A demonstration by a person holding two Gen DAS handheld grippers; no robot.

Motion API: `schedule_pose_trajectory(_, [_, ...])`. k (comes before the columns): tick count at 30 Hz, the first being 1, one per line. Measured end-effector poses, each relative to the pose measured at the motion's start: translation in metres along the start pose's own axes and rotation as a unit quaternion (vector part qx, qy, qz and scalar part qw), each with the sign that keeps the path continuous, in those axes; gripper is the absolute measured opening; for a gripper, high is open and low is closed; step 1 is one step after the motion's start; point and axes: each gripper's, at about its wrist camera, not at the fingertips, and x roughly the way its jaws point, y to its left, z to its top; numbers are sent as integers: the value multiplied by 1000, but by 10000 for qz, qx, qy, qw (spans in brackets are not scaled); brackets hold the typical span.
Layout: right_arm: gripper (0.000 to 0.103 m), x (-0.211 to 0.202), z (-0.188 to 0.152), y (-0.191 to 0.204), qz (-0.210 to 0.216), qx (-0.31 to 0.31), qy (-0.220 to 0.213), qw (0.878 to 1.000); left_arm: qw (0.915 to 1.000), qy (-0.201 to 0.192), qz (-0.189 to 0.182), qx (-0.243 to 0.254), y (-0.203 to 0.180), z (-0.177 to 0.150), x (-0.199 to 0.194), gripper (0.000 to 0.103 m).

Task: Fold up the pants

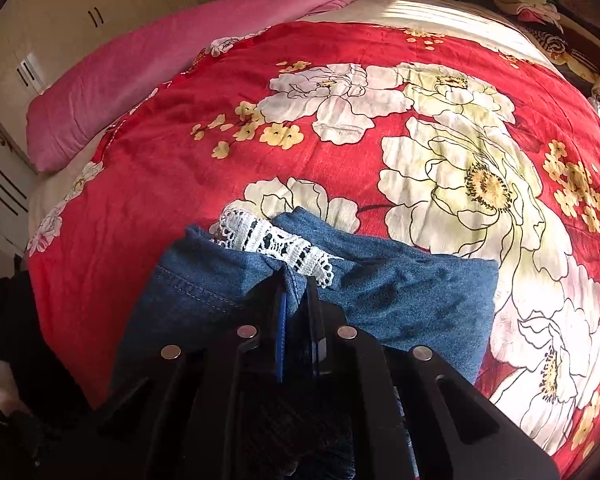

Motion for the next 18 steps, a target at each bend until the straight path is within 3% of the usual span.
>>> schedule_pose_trajectory(2, [10, -2, 0, 0, 1, 26, -8, 10000, 10000, 11, -28, -33, 1, 1, 0, 12])
schedule_pose_trajectory(4, [29, -6, 0, -1, -61, 59, 57, 9999, 10000, 31, -56, -46, 2, 0, 0, 12])
schedule_pose_trajectory(6, [35, -16, -1, -4, -76, 168, 2, 9998, 9999, 40, -81, -70, 3, 0, 0, 12])
schedule_pose_trajectory(13, [49, -74, -10, -3, 129, 189, -623, 9978, 9999, 34, -105, -101, 5, 1, 2, 13])
schedule_pose_trajectory(18, [49, -79, -23, 6, 252, -21, -466, 9986, 9998, 33, -121, -127, 6, 1, 2, 13])
